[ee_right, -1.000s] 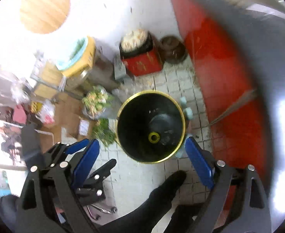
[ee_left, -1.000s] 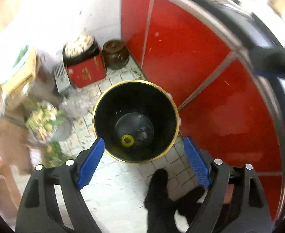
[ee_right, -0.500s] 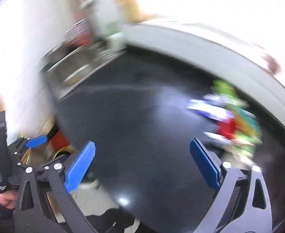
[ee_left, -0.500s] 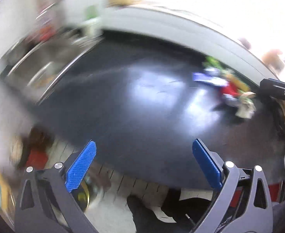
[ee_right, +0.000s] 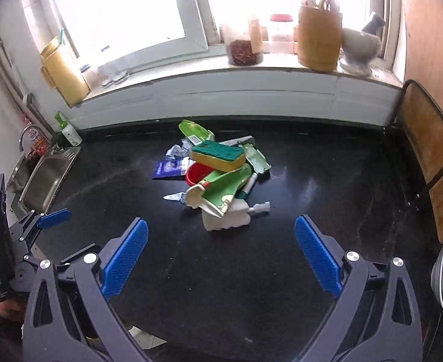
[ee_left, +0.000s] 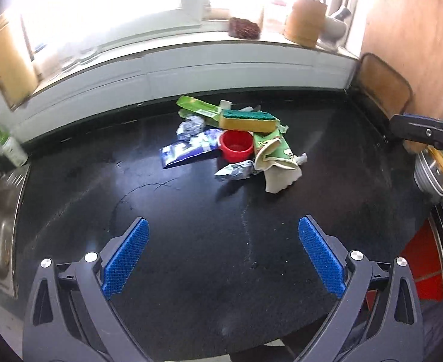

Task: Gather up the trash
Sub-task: 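Swing both empty tools back up to the countertop pile, then grasp crumpled foil with left tool while right tool grasps the pale green cup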

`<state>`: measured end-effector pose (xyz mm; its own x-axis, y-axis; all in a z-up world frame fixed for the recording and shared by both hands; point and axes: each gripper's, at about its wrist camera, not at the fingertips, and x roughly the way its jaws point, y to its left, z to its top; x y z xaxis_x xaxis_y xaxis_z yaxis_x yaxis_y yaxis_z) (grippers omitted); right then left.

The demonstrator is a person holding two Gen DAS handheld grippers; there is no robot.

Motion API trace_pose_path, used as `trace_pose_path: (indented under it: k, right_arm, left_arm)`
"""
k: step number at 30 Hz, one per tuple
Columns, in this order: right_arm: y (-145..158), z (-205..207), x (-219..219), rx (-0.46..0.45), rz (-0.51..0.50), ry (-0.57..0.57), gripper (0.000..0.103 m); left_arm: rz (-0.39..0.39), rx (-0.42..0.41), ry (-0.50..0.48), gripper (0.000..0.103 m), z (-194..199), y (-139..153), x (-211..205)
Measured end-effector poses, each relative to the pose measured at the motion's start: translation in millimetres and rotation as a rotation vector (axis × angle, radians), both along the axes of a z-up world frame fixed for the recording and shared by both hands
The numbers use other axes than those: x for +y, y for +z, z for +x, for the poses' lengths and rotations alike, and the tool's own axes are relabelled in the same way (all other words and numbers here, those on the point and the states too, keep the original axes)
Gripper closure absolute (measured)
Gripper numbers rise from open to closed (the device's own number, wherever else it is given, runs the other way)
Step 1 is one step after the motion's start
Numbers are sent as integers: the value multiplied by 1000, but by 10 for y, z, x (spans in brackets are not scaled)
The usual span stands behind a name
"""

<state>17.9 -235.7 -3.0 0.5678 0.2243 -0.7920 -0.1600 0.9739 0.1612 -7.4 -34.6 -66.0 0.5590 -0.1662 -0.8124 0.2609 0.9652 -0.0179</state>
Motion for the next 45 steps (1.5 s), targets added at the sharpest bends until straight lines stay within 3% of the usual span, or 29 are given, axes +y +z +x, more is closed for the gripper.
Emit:
trace_pose_path:
  k: [12, 15, 20, 27, 32, 35, 37, 39, 40, 42, 45]
  right_arm:
    - [-248, 610, -86, 56, -12, 50, 8]
    - [-381, 840, -118, 74, -23, 54, 8]
    - [-725, 1320, -159, 119, -43, 68, 8]
    - [-1327, 2037, -227, 193, -106, 121, 14]
    - [-1760, 2450, -302, 277, -100, 145, 31]
    - [-1870, 2542, -268, 294, -97, 187, 45]
    - [-1941, 2582, -225, 308, -114, 208, 63]
    - [-1969, 2598, -185, 304, -119, 226, 78]
    - [-1973, 2607, -179, 310, -107, 236, 94]
    - [-1950, 2604, -163, 300, -121, 232, 99]
    - [-1859, 2570, -194, 277, -113, 199, 99]
  left_arm:
    - [24, 36, 3, 7, 551, -256, 152]
    - [49, 45, 10, 7, 839, -332, 248]
    - [18, 69, 9, 7, 1395, -460, 333]
    - [18, 127, -40, 7, 2364, -914, 258]
    - [24, 169, -94, 7, 2780, -1205, 164]
    - [15, 188, -112, 7, 2928, -1335, 130]
    - [24, 194, -130, 11, 2996, -1421, 98]
    - [18, 207, -149, 26, 3056, -1493, 61]
    - [15, 213, -154, 32, 3076, -1510, 46]
    - [44, 197, -159, 62, 3095, -1515, -3]
    - [29, 196, -140, 64, 3075, -1448, -15]
